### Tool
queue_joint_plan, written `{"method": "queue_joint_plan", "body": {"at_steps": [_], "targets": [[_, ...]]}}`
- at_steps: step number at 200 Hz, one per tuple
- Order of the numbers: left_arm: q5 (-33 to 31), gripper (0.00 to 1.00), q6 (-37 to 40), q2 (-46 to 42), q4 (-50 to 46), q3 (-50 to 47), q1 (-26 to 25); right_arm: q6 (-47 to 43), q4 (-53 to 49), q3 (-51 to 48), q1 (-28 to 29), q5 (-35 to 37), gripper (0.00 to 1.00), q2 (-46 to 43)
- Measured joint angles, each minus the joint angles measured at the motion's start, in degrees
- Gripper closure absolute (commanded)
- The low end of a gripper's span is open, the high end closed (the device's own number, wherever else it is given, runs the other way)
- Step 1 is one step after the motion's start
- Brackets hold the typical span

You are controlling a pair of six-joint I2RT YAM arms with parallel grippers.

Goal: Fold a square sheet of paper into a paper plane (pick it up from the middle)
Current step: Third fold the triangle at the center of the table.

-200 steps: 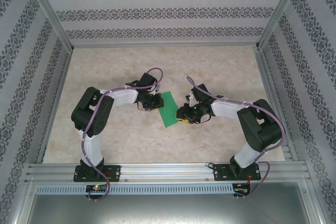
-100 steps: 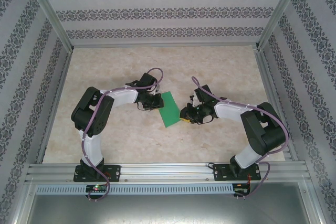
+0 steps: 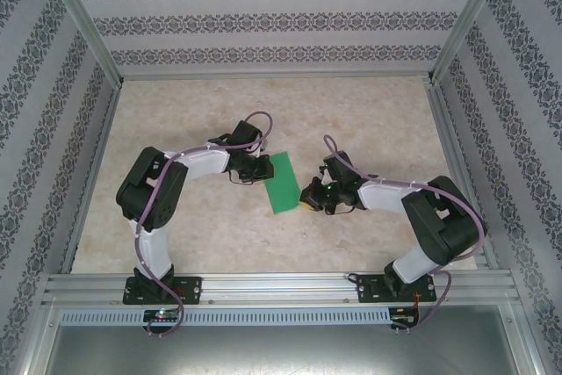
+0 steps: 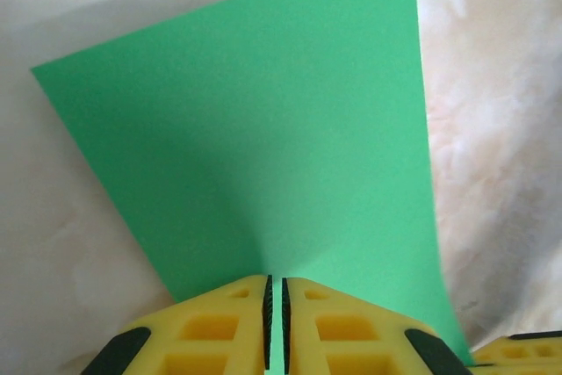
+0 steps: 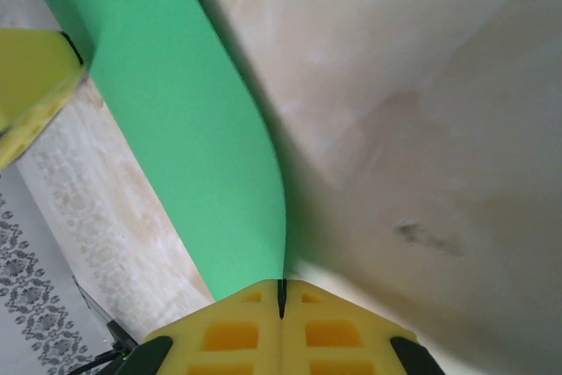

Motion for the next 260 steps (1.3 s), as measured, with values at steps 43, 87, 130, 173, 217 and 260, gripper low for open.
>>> {"method": "queue_joint_plan", "body": {"at_steps": [43, 87, 130, 173, 217, 260], "targets": [[-1.8, 0.85, 0.0, -1.8, 0.6, -1.9, 0.7, 10.0, 7.8, -1.1, 6.3, 5.8, 1.0, 0.0], [-2.5, 0.88, 0.1, -1.4, 0.4, -3.0, 1.4, 14.6, 11.4, -1.2, 8.0, 8.7, 0.87, 0.5], [-2.0, 0.88, 0.3, -0.2, 0.4, -2.6, 1.5, 16.2, 11.8, -1.2, 8.0, 9.6, 0.79, 1.6], [-1.5, 0.88, 0.9, 0.5, 0.3, -1.8, 1.5, 17.4, 11.3, -1.2, 8.0, 9.8, 0.64, 1.7], [-1.5, 0.88, 1.0, 0.6, 0.2, -1.6, 1.5, 17.5, 10.2, -1.3, 8.0, 10.2, 0.65, 1.4], [-1.5, 0.88, 1.1, 0.7, 0.1, -1.5, 1.5, 18.0, 9.5, -1.4, 8.0, 10.2, 0.75, 1.0]]}}
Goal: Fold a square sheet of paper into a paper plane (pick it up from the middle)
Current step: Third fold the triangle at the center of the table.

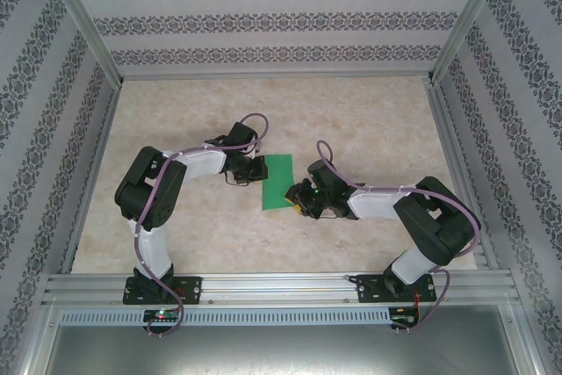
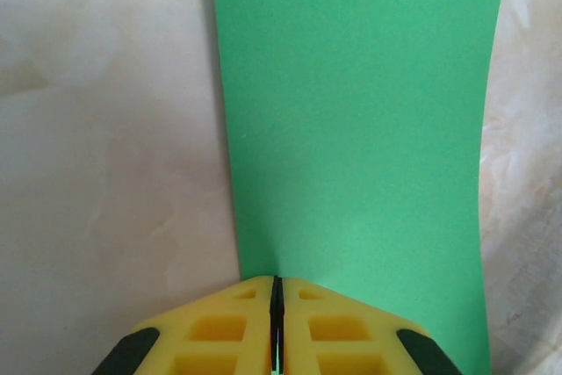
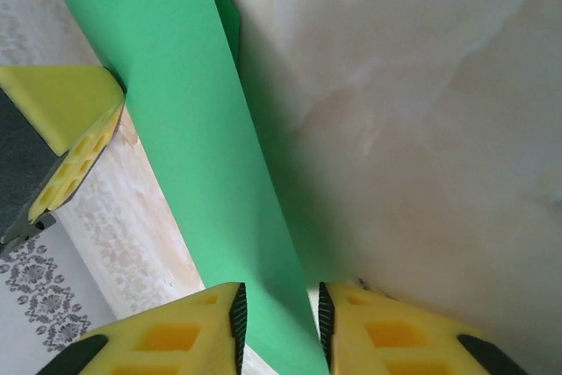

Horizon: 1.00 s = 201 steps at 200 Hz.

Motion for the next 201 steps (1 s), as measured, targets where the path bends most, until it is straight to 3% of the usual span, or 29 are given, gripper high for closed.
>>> {"method": "queue_joint_plan", "body": {"at_steps": [36, 76, 131, 201], "targets": [[0.3, 0.88, 0.0, 0.3, 0.0, 0.3, 0.0, 0.5, -1.0, -1.0, 0.0, 0.4, 0.79, -1.3], [0.6, 0.88, 0.0, 0.6, 0.0, 0.6, 0.0, 0.7, -1.1, -1.0, 0.0, 0.6, 0.96, -1.6], [0.8, 0.88, 0.3, 1.0, -0.5, 1.2, 0.0, -2.1, -0.1, 1.8, 0.0, 0.2, 0.96, -1.3], [1.5, 0.87, 1.1, 1.1, -2.8, 2.7, 0.0, -4.2, 4.5, 7.1, 0.3, -0.5, 0.96, 5.6]]}}
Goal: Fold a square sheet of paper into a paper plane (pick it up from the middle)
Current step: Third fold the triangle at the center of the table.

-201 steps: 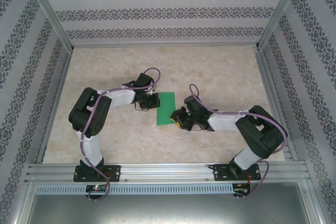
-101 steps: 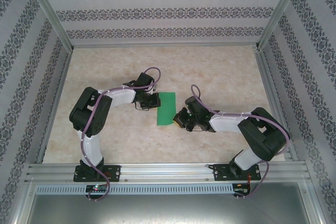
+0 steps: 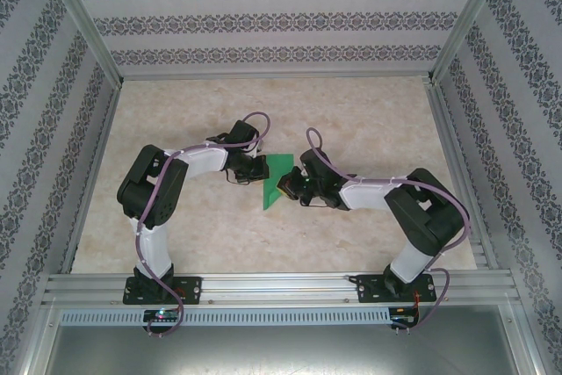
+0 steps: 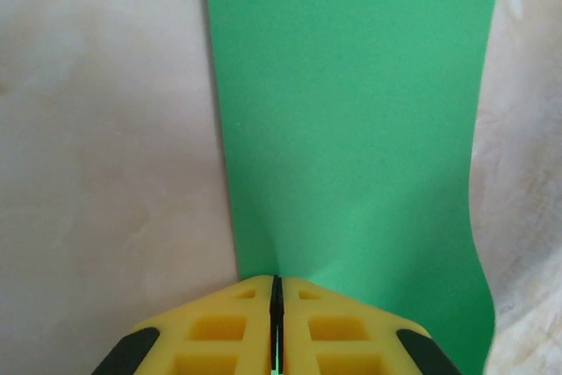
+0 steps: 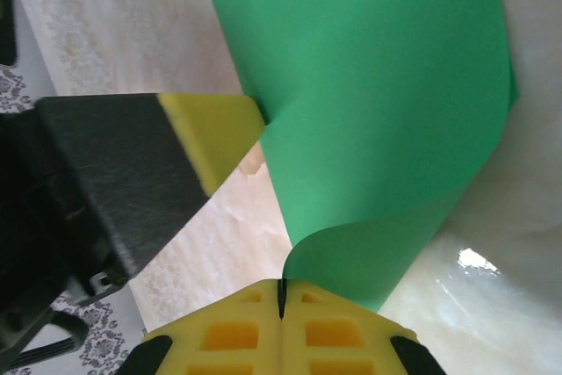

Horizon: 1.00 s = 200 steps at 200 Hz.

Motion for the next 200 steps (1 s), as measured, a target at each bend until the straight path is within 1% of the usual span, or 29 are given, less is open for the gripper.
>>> {"method": "queue_joint_plan", "body": {"at_steps": [50, 83, 112, 200], "targets": [[0.6, 0.88, -0.1, -0.4, 0.1, 2.0, 0.7, -0.8, 1.0, 0.7, 0.1, 0.0, 0.96, 2.6], [2.1, 0.88, -0.1, 1.4, 0.3, 3.3, 0.7, -1.0, 1.3, 0.9, 0.1, 0.0, 0.96, 3.3], [2.1, 0.89, -0.1, 3.6, 0.1, 3.7, 0.7, -1.4, 1.7, 1.9, 0.5, 0.0, 0.96, 4.0], [2.0, 0.9, -0.1, 4.2, -0.8, 4.9, 1.0, -1.6, 2.6, 3.3, 0.7, 0.0, 0.96, 6.8]]}}
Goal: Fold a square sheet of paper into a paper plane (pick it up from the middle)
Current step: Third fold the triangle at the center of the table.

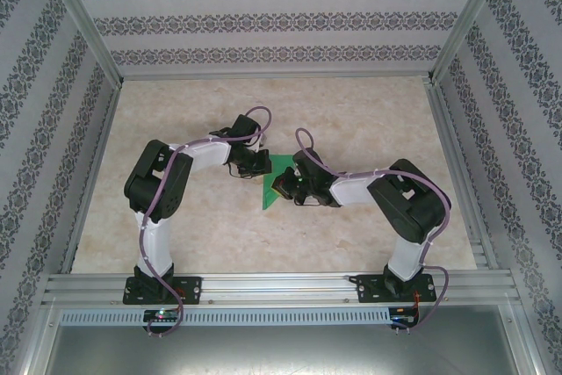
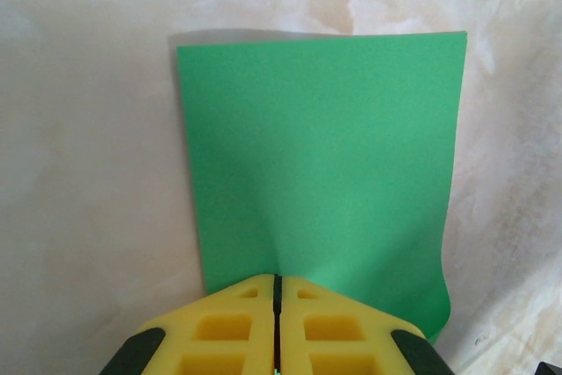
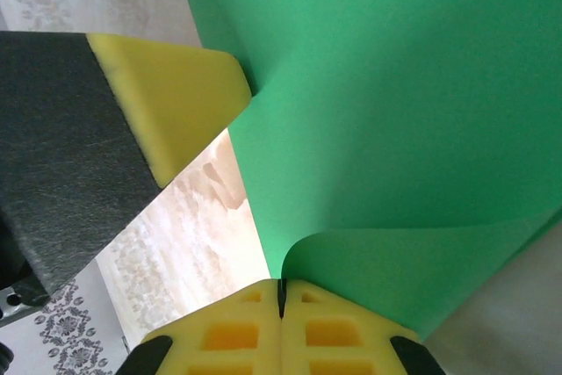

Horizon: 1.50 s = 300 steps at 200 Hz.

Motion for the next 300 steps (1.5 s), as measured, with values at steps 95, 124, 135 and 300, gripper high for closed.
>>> {"method": "queue_joint_plan", "body": {"at_steps": [95, 124, 135, 300], "targets": [[-0.1, 0.91, 0.0, 0.0, -0.2, 0.1, 0.0, 0.3, 2.9, 0.0, 0.0, 0.6, 0.96, 1.6], [-0.1, 0.9, 0.0, 0.1, -0.2, 0.1, 0.0, 0.3, 3.4, 0.0, 0.0, 0.7, 0.96, 2.4], [-0.1, 0.9, 0.0, 0.1, -0.2, 0.1, 0.0, 0.3, 3.6, 0.0, 0.0, 0.7, 0.96, 2.7], [-0.1, 0.9, 0.0, 0.1, -0.2, 0.2, 0.0, 0.2, 4.2, 1.0, 0.0, 0.9, 0.96, 4.2]]}}
